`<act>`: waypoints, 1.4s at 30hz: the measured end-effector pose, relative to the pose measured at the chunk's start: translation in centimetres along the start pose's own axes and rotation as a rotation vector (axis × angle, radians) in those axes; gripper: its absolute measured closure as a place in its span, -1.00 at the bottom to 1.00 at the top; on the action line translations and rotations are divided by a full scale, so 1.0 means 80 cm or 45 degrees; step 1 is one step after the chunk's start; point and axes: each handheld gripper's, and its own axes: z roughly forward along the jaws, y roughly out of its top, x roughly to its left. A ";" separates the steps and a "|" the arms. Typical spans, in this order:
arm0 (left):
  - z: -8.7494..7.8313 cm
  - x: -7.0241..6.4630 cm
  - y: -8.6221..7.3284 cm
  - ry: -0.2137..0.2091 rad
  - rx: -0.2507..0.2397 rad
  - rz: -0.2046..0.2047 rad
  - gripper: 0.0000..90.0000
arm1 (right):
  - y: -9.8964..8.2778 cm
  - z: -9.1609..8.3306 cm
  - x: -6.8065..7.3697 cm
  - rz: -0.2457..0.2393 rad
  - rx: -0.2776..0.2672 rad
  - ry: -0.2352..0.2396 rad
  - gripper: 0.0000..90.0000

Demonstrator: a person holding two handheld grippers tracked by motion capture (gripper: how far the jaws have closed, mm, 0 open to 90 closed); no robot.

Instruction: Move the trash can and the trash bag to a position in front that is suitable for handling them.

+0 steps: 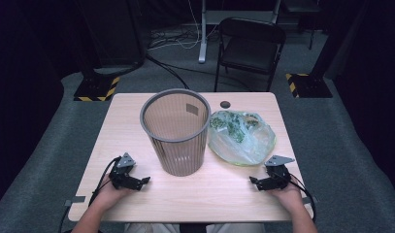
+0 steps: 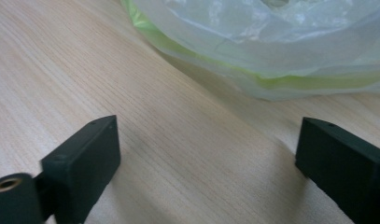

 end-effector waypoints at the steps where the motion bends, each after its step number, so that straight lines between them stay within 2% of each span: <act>1: 0.000 0.000 0.000 -0.001 -0.001 0.000 -0.99 | 0.000 -0.001 0.000 -0.004 -0.009 0.007 -0.67; 5: 0.000 0.000 0.000 -0.002 -0.003 0.000 -0.99 | 0.000 -0.003 0.001 -0.008 -0.011 0.007 -0.56; 9: 0.000 0.000 0.000 -0.002 -0.001 0.002 -0.99 | 0.001 -0.006 0.000 -0.002 -0.016 -0.007 -0.57; 12: 0.000 0.000 0.000 -0.003 -0.001 0.002 -0.99 | 0.003 -0.012 -0.002 0.044 -0.045 0.004 -0.58; 17: 0.000 0.000 0.000 -0.003 0.001 0.004 -0.99 | 0.006 -0.023 -0.002 0.060 -0.094 -0.022 -0.61; 22: 0.000 0.000 0.000 -0.002 0.000 0.002 -0.99 | 0.011 -0.031 -0.005 0.102 -0.104 -0.034 -0.65; 27: 0.000 0.000 0.000 -0.002 -0.001 0.003 -0.99 | 0.027 -0.038 -0.001 0.080 -0.131 -0.040 -0.61; 32: 0.000 0.000 0.000 -0.002 0.000 0.002 -0.99 | 0.044 -0.037 0.006 0.043 -0.132 0.001 -0.54; 35: 0.000 0.000 0.000 -0.002 0.000 0.002 -0.99 | 0.054 -0.033 0.008 0.037 -0.162 0.036 -0.47; 39: 0.000 0.000 0.000 -0.003 -0.001 0.002 -0.99 | 0.069 -0.024 0.007 0.025 -0.177 0.050 -0.43; 42: 0.000 0.000 0.000 -0.002 -0.001 0.002 -0.99 | 0.076 -0.017 0.006 0.033 -0.201 0.075 -0.33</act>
